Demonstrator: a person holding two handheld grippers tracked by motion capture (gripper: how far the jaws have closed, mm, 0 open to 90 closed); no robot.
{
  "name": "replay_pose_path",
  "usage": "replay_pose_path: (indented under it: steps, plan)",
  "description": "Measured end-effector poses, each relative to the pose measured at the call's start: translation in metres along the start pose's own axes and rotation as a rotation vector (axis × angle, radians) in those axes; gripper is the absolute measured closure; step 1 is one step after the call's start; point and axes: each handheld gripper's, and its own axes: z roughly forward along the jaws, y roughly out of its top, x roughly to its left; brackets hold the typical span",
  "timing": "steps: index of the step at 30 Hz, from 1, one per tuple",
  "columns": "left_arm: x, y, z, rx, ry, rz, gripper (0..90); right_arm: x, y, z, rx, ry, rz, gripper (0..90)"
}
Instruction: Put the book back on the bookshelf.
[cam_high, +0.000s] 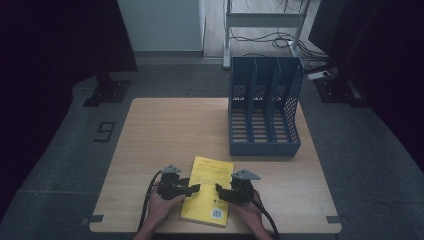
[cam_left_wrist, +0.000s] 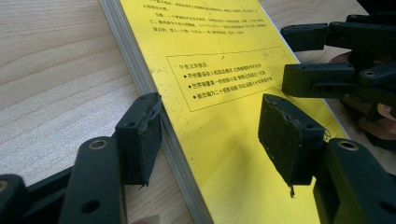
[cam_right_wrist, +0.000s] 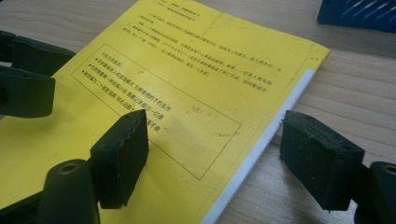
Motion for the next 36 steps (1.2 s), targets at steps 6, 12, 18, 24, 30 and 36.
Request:
replay_pose_path:
  steps: [6,12,18,24,30,36]
  plan:
    - [-0.002,0.000,-0.002,-0.014,0.005,0.006,40.6,0.000,0.000,0.000,-0.002,-0.003,-0.006,23.6]
    - [-0.005,0.002,-0.005,-0.025,0.010,0.016,40.7,0.001,0.000,0.000,-0.004,-0.003,-0.013,23.6]
    - [-0.006,0.002,-0.009,-0.050,-0.008,0.009,42.1,0.001,0.000,0.000,-0.003,-0.003,-0.011,23.7]
    - [-0.006,0.003,-0.012,-0.070,-0.032,-0.007,43.2,0.001,0.000,0.000,-0.003,-0.003,-0.010,23.7]
    - [-0.005,0.003,-0.014,-0.090,-0.110,-0.044,44.1,0.000,0.000,0.000,-0.005,-0.001,-0.008,23.7]
    - [-0.003,0.002,-0.012,-0.076,-0.095,-0.042,43.8,0.000,0.000,0.000,-0.005,-0.001,-0.008,23.7]
